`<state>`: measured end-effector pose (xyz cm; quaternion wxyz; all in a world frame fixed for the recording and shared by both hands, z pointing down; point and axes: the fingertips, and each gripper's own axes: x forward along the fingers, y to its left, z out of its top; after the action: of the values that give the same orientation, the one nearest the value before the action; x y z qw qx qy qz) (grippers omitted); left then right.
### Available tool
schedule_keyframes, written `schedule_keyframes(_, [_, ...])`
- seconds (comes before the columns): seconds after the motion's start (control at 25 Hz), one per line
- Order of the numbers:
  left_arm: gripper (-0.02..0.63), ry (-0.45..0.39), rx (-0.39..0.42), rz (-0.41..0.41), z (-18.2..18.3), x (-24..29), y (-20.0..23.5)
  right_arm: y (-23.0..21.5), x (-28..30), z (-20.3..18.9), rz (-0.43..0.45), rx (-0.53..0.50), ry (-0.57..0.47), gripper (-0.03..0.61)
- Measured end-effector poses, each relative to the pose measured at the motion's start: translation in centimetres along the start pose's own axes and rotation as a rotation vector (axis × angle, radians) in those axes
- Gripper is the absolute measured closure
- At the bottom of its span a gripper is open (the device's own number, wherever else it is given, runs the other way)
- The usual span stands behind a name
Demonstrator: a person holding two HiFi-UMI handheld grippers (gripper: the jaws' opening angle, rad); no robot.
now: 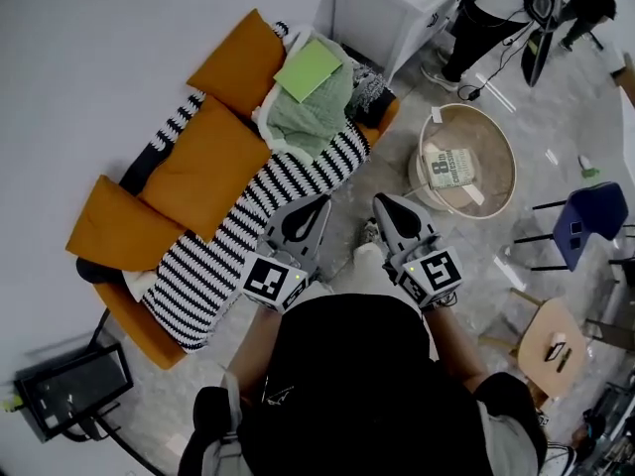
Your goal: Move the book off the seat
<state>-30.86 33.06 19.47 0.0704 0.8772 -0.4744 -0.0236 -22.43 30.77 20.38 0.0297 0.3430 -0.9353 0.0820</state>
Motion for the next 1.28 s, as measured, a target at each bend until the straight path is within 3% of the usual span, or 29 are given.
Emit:
schedule_keyframes(0.48, [0.604,-0.001,0.026,0.202,1.4,12.3,6.5,-13.2,8.9,1.4,0.151,-0.032,0.031,0.563])
schedule_keyframes(0.72, [0.604,-0.023,0.039,0.292,1.6,18.1,7.5,-18.6,11.3,2.2,0.238,-0.037,0.032,0.563])
schedule_keyframes(1.04, [0.604,0.022,0.041,0.335,0.3,22.1,9.0,-23.1,14.1,1.9,0.289,-0.074,0.071,0.563])
schedule_keyframes(1.28, [0.604,0.052,0.027,0.362,-0.8,23.3,14.3,-25.0,18.8,1.9,0.296,-0.089,0.122,0.563])
